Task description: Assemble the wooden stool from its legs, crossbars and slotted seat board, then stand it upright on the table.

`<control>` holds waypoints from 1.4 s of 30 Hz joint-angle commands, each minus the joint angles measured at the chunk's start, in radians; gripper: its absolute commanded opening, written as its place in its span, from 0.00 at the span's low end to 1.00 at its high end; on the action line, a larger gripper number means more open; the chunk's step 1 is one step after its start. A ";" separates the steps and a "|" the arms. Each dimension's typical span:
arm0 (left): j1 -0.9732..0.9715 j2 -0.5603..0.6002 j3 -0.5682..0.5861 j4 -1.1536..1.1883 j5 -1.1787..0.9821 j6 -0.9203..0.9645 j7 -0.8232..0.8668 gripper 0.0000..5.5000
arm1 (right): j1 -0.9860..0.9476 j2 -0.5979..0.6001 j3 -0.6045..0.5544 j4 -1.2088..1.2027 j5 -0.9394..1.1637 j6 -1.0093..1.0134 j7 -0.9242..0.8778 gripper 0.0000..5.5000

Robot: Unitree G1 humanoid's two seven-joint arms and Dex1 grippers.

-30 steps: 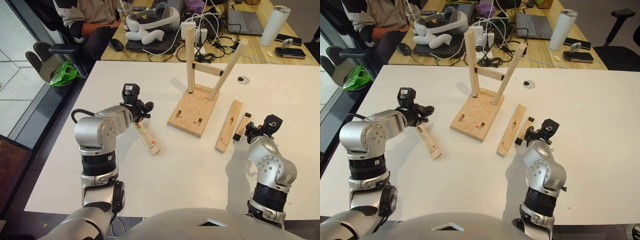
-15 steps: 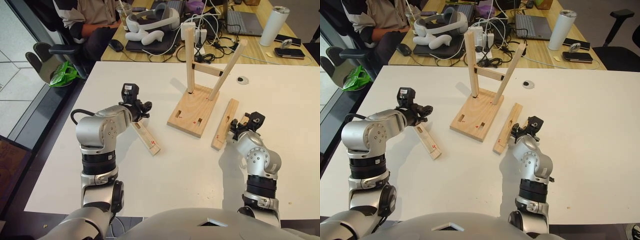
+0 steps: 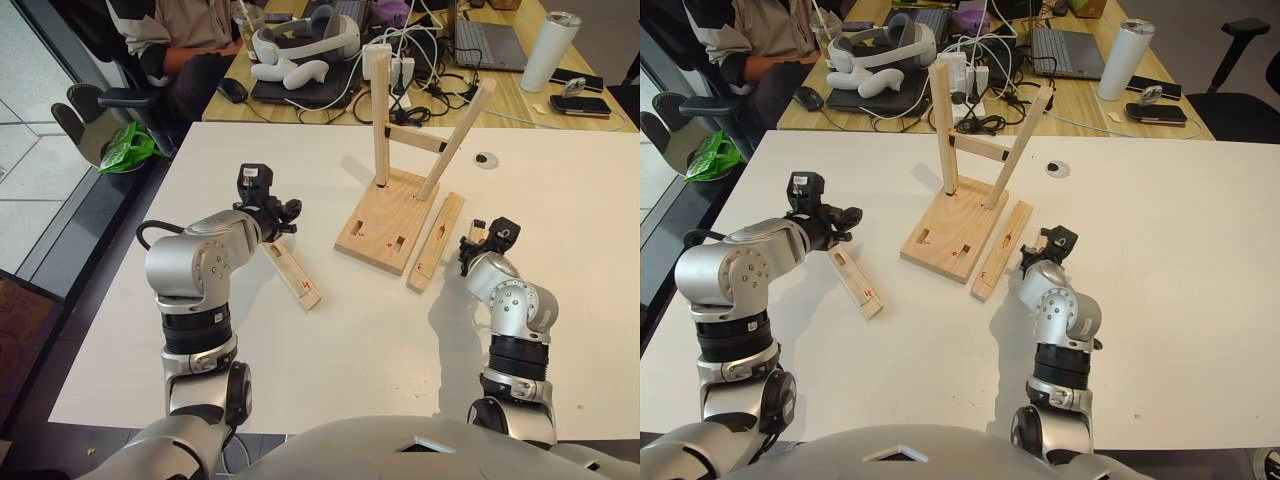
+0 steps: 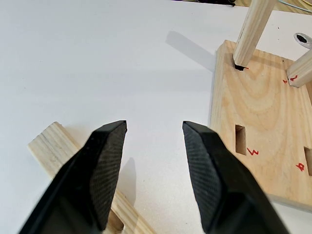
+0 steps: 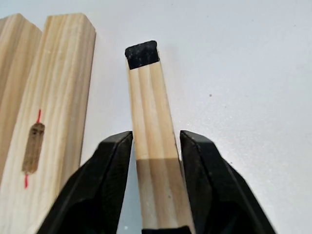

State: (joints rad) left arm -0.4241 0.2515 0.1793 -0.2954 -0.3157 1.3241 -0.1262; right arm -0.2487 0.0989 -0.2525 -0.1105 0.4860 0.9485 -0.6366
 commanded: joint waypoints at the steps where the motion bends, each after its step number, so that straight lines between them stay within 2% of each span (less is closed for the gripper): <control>1: -0.010 -0.021 0.023 -0.025 -0.006 0.038 0.011 0.38 | 0.053 0.204 -0.031 0.044 0.023 0.067 -0.061 0.23; 4: -0.005 -0.045 0.030 -0.036 -0.012 0.054 0.015 0.38 | 0.043 0.178 -0.001 0.039 0.013 0.051 -0.038 0.23; 6: -0.004 -0.068 0.047 -0.047 -0.024 0.070 0.012 0.38 | 0.032 0.101 0.093 -0.005 -0.025 0.001 0.037 0.23; 8: -0.024 -0.080 0.071 -0.047 -0.041 0.096 0.000 0.38 | 0.025 -0.028 0.220 -0.103 -0.080 -0.078 0.171 0.23; 10: -0.046 -0.036 0.054 -0.056 -0.086 0.132 -0.063 0.38 | 0.048 -0.207 0.342 -0.248 -0.141 -0.153 0.357 0.23; 12: -0.093 -0.013 0.077 -0.068 -0.144 0.160 -0.127 0.38 | 0.085 -0.344 0.383 -0.354 -0.145 -0.182 0.536 0.23; 15: -0.163 -0.067 0.152 -0.087 -0.235 0.223 -0.187 0.38 | 0.116 -0.436 0.393 -0.423 -0.115 -0.207 0.705 0.23; 19: -0.206 -0.246 0.255 -0.137 -0.355 0.287 -0.202 0.38 | 0.120 -0.449 0.428 -0.440 -0.131 -0.260 0.811 0.23; 25: -0.116 -0.414 0.227 -0.146 -0.414 0.290 -0.079 0.38 | 0.097 -0.422 0.491 -0.412 -0.264 -0.398 0.820 0.23; 28: -0.104 -0.413 0.194 -0.150 -0.379 0.288 -0.036 0.38 | 0.095 -0.389 0.496 -0.427 -0.264 -0.419 0.837 0.23; 34: -0.145 -0.414 0.222 -0.142 -0.358 0.203 -0.005 0.38 | 0.138 -0.369 0.517 -0.474 -0.227 -0.408 0.907 0.23; 37: -0.173 -0.444 0.287 -0.133 -0.403 0.163 -0.004 0.38 | 0.151 -0.360 0.521 -0.488 -0.203 -0.404 0.934 0.23; 41: -0.171 -0.451 0.304 -0.148 -0.485 0.164 -0.021 0.38 | 0.155 -0.357 0.517 -0.492 -0.195 -0.401 0.948 0.23; 42: -0.167 -0.451 0.305 -0.159 -0.513 0.174 -0.028 0.36 | 0.154 -0.356 0.514 -0.489 -0.198 -0.402 0.946 0.23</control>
State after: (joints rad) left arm -0.5463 -0.1589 0.4794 -0.4375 -0.7839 1.4806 -0.1446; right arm -0.0948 -0.2564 0.2692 -0.5924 0.2887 0.5368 0.3058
